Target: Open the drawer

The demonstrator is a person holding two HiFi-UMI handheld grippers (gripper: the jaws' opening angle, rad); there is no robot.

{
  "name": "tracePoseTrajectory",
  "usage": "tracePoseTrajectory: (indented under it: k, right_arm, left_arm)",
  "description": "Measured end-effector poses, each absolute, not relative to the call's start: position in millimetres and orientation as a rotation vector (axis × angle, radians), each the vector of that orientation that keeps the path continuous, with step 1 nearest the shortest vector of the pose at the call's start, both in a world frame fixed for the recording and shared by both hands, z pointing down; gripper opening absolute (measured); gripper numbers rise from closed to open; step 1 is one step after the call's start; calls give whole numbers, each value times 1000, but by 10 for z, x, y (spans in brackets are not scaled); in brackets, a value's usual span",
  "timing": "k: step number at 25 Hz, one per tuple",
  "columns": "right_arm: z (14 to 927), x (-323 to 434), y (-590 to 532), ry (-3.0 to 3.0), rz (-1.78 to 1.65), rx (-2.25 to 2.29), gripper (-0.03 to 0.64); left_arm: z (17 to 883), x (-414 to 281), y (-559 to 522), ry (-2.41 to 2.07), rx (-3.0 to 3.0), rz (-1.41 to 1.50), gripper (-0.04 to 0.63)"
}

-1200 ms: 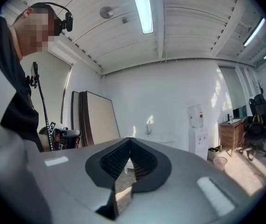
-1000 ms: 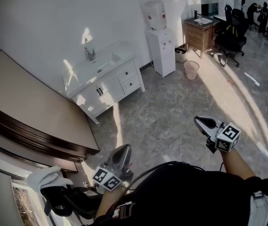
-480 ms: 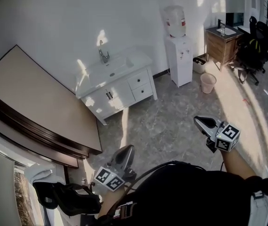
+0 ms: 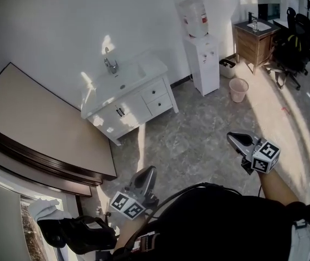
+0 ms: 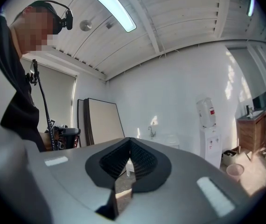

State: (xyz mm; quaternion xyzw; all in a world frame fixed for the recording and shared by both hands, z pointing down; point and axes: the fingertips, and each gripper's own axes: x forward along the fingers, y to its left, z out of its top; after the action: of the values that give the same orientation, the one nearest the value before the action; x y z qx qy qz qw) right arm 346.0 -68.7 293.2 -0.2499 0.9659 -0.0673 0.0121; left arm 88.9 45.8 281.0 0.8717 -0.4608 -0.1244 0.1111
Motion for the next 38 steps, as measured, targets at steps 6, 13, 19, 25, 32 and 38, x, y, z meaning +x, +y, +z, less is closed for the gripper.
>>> tracePoseTrajectory:
  k: [6,13,19,25,32,38]
  right_arm:
    - [3016,3633,-993,2983,-239,-925,-2]
    - [2879,3331,-1371,2926,-198,-1117,-2]
    - [2680,2542,-1681,2910,-135,-1133,-2]
    - [2599,1629,-2073,2922,-138,-1046,-2]
    - [2631,904,-2558,2952,-136,-992,-2]
    - [2787,806,-2966,2982,-163,-965,-2]
  left_arm:
    - [2866,957,-60,-1230,2600,-374,0]
    - [2808,505,-756,-1082,2651,-415,0]
    - [2625,-313,-1152,-1070,2694,-431,0]
    - [2662,-1168,-1477,-1128,2666,-449,0]
    - [2738,-1875,-1840,-1183,2631,-450,0]
    - [2846,-1990,-2132,-1226,2600,-435,0]
